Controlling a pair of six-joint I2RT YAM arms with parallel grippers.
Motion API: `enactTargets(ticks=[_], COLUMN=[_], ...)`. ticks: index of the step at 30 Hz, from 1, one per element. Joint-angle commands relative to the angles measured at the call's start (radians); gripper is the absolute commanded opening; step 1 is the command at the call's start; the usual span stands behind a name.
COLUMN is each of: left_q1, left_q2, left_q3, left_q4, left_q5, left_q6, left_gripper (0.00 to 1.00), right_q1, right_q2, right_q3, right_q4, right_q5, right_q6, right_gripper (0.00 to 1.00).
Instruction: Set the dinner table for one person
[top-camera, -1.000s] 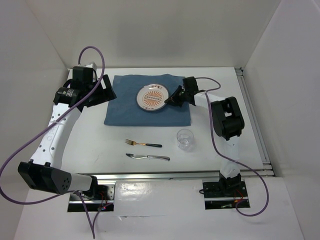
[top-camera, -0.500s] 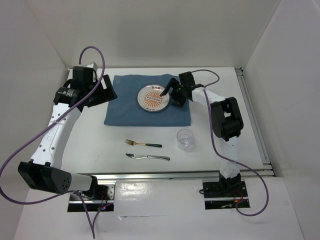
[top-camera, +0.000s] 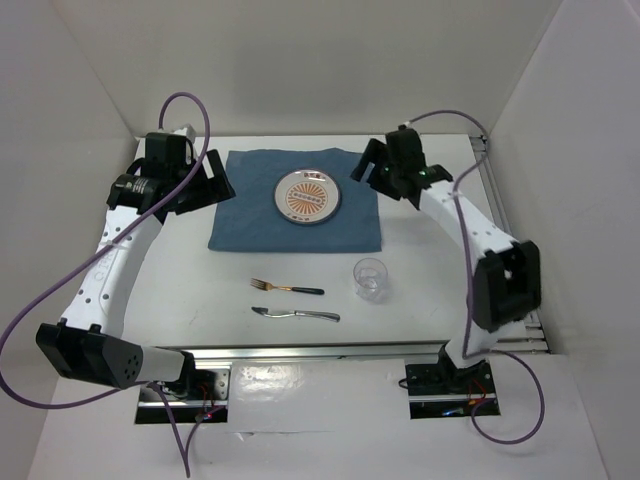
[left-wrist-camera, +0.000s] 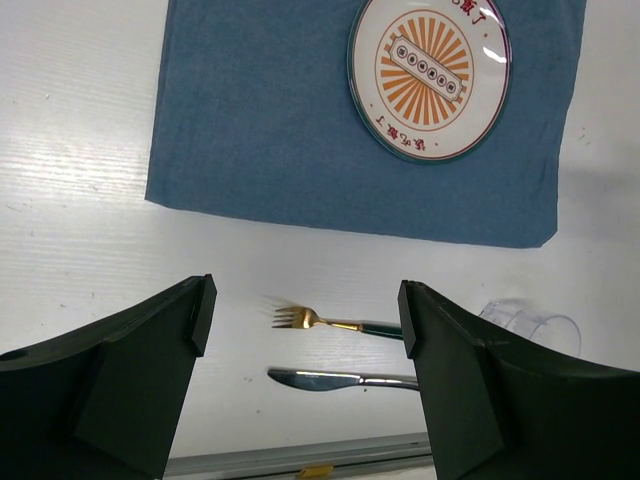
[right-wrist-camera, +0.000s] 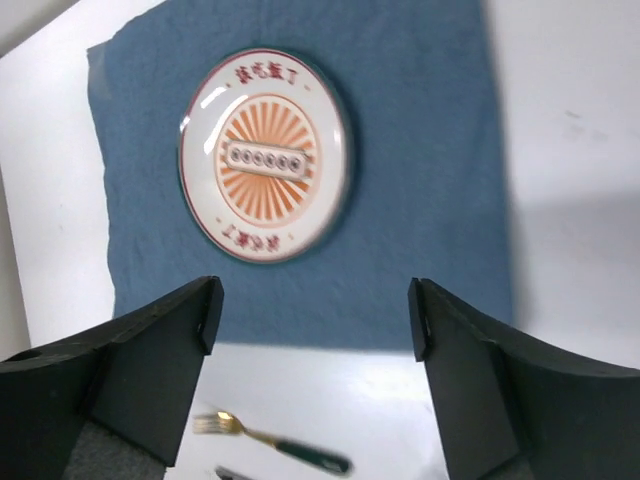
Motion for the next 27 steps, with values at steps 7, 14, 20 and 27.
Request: enactTargets(ticks=[7, 14, 20, 27], left_q1=[-0.014, -0.023, -0.023, -0.023], left_q2=[-0.017, -0.017, -0.017, -0.017], left_q3=[-0.010, -0.030, -0.039, -0.057], left_q4=[0.042, 0.043, 0.043, 0.043], left_q5=[0.023, 0.009, 0.019, 0.018], left_q6=[0.026, 0.017, 0.007, 0.007], left_gripper=[0.92, 0.92, 0.92, 0.92], right_q1=[-0.005, 0.014, 0.086, 0.117], right_q2=[-0.411, -0.485, -0.453, -0.398], right_q3=[-0.371, -0.505, -0.549, -0.589], right_q4=[-0.246, -0.309, -0.300, -0.259], right_q5=[0.074, -0.044, -0.010, 0.012], right_q6=[-0.110, -0.099, -0.064, -0.042], right_gripper=[0.86, 0.80, 0.74, 0.58])
